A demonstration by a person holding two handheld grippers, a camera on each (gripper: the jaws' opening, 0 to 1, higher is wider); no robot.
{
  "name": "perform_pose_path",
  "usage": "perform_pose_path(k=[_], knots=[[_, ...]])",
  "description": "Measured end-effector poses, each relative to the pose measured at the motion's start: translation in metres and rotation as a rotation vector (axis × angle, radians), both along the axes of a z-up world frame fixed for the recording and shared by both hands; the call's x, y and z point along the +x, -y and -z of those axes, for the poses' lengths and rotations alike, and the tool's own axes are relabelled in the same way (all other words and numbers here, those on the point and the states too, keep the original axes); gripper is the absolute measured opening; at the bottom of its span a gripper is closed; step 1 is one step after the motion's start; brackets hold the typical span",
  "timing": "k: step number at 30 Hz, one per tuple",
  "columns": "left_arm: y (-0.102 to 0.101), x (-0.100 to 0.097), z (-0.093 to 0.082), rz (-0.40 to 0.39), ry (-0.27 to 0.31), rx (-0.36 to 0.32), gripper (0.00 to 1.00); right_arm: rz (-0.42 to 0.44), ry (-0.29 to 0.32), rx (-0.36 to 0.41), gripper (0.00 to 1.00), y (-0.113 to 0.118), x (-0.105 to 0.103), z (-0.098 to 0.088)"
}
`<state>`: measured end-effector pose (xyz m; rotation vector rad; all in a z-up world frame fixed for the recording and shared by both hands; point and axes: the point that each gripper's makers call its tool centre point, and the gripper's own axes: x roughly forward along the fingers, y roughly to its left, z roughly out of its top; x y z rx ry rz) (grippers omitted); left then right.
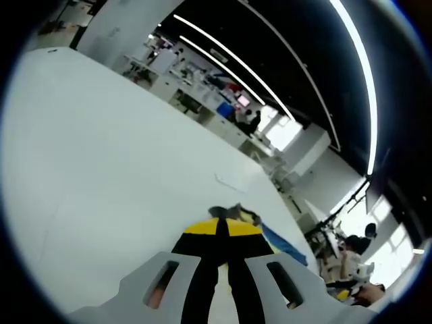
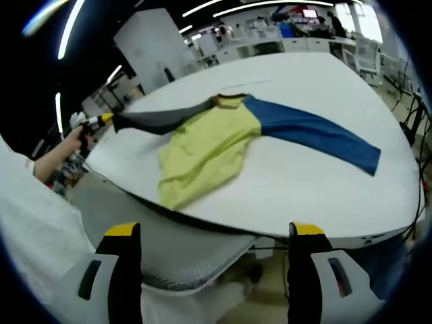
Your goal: Fold the garment on the visible template until the final outline fits inside the template.
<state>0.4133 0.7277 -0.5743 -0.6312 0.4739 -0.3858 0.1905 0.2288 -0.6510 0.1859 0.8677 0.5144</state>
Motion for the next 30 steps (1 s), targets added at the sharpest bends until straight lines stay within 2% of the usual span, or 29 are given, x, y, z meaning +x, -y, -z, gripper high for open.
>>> perform_pose_path(k=[30], knots=[[-0.026, 0.018, 0.013, -0.007, -0.025, -0.004, 0.0, 0.019, -0.009, -0.009, 0.9, -0.015, 0.0, 0.002]])
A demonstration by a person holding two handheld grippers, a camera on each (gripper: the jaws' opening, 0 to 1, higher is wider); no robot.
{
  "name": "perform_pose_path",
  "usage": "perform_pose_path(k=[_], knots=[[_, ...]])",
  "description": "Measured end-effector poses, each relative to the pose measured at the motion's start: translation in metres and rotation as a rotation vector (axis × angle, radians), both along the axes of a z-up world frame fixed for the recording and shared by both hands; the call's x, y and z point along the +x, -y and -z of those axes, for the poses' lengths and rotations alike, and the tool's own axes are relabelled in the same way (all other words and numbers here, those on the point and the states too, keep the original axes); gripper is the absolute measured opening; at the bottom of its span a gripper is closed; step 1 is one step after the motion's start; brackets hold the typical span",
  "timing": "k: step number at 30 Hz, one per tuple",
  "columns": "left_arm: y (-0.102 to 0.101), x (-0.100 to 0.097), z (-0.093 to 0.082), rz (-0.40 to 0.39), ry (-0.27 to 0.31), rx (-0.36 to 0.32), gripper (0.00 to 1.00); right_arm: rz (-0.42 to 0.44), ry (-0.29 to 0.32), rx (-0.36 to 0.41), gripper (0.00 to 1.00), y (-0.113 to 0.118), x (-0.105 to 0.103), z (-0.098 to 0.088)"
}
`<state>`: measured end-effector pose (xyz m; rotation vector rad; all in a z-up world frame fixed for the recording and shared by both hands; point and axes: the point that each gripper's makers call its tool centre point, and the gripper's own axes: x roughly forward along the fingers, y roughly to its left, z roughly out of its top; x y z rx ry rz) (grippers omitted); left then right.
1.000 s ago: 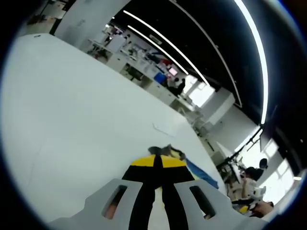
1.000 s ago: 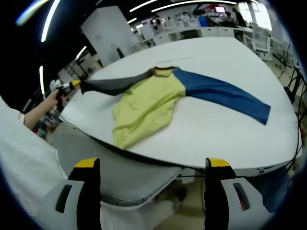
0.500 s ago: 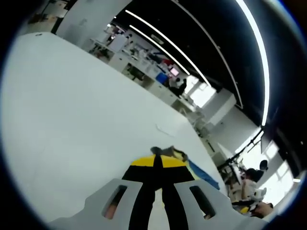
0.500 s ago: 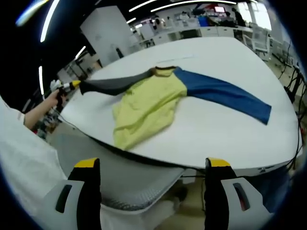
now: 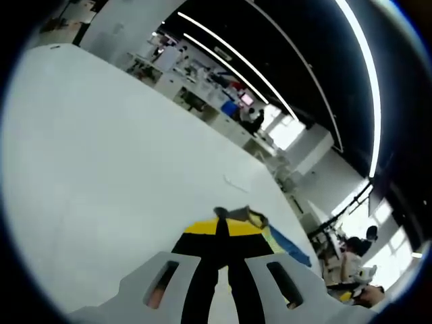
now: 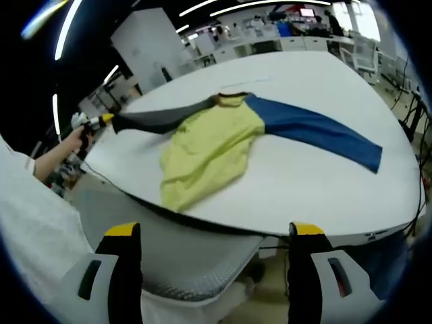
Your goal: Fold the garment on the visible template until the final outline fits inside the template.
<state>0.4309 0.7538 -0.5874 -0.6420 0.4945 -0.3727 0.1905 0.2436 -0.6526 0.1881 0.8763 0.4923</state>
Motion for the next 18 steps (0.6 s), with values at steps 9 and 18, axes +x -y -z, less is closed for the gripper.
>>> perform_pose_path(k=[9, 18], knots=[[-0.009, 0.007, 0.005, -0.008, -0.009, -0.01, 0.0, 0.008, -0.005, -0.004, 0.9, -0.003, -0.001, 0.001], [-0.017, 0.014, 0.012, -0.016, -0.023, -0.016, 0.0, 0.007, -0.008, -0.006, 0.9, -0.006, 0.003, 0.001]])
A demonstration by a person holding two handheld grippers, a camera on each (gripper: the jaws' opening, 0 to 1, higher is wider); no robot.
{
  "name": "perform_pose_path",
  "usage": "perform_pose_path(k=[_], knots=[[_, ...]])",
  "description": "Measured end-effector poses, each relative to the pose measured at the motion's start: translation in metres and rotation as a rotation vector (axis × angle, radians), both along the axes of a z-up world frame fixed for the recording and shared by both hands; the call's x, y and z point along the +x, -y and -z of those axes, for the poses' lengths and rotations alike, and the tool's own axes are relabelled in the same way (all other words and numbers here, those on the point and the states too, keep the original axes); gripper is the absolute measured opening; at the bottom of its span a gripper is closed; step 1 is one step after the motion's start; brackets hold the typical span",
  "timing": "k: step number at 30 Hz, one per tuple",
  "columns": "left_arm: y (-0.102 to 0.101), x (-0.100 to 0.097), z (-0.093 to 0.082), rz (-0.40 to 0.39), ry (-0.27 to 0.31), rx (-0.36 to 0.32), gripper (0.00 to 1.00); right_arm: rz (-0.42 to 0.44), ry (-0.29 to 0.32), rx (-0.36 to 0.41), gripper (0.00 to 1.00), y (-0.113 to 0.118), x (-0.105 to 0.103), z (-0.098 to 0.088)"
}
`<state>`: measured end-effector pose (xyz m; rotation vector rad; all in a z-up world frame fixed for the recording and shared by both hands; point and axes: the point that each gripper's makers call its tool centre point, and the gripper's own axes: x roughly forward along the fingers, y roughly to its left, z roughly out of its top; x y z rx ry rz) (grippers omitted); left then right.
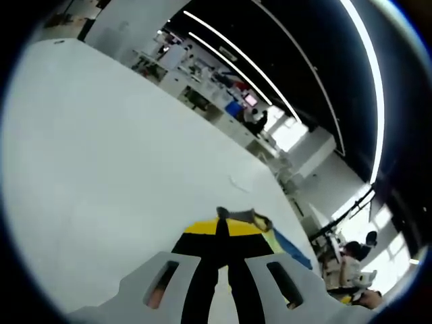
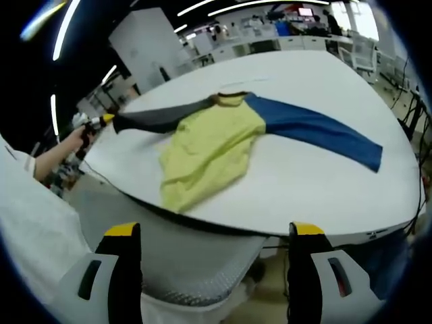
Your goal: Fold the garment on the visible template until the final outline fits inside the template.
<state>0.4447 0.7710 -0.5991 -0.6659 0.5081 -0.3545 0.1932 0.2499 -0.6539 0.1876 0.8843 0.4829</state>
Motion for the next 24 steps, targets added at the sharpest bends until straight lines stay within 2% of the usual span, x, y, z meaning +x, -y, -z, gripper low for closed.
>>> perform_pose_path(k=[24], knots=[[-0.021, 0.014, 0.019, -0.035, -0.036, -0.026, 0.0, -0.007, -0.021, -0.006, 0.9, -0.009, 0.005, 0.003]])
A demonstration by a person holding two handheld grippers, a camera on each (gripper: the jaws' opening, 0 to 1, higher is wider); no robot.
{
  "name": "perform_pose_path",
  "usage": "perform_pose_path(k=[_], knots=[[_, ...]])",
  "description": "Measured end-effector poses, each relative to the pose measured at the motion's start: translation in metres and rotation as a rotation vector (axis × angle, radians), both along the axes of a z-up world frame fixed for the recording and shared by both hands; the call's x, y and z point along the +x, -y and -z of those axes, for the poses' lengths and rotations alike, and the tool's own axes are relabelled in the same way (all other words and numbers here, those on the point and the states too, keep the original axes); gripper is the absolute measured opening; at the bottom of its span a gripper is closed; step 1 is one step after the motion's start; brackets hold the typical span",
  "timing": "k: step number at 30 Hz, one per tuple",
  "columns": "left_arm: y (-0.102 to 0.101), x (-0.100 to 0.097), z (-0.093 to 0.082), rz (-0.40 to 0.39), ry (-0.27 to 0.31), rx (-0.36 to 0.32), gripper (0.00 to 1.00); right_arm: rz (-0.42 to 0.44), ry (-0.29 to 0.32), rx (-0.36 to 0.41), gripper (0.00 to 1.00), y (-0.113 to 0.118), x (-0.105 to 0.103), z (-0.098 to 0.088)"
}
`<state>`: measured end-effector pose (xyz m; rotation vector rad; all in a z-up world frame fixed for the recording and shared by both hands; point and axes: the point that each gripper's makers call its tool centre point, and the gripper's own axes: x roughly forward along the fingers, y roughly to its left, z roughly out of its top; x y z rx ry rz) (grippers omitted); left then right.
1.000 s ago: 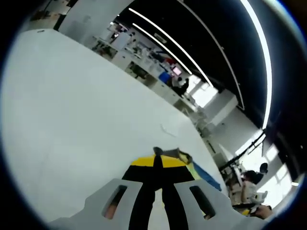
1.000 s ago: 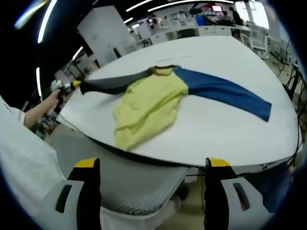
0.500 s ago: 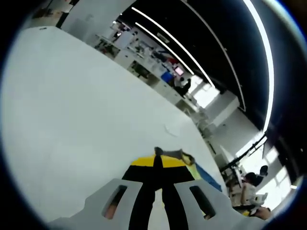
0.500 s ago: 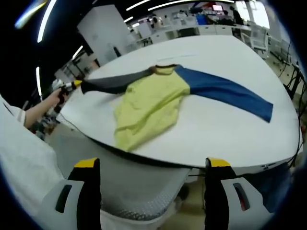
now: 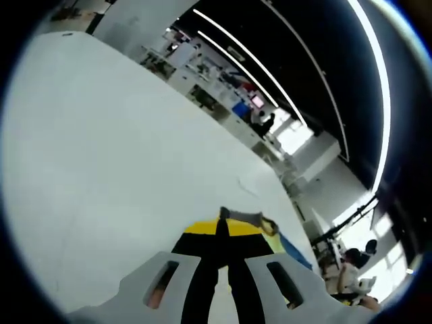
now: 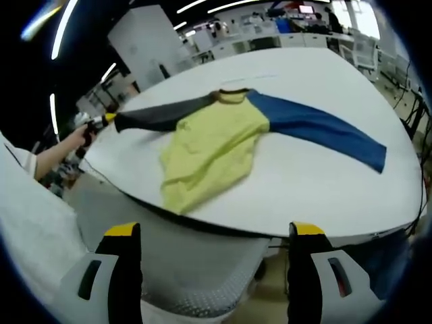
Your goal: Fold the garment on the visible template until the final outline fits inside the template.
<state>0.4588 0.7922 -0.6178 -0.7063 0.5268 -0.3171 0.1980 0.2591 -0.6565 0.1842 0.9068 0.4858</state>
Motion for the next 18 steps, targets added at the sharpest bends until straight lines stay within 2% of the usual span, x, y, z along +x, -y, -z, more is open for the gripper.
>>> perform_pose_path(k=[8, 18], knots=[[-0.005, 0.003, 0.006, -0.012, -0.016, -0.004, 0.0, -0.005, -0.005, -0.002, 0.9, -0.003, 0.003, 0.0], [-0.016, 0.013, 0.017, -0.052, -0.039, -0.062, 0.0, -0.008, -0.002, 0.009, 0.9, -0.009, 0.01, -0.001]])
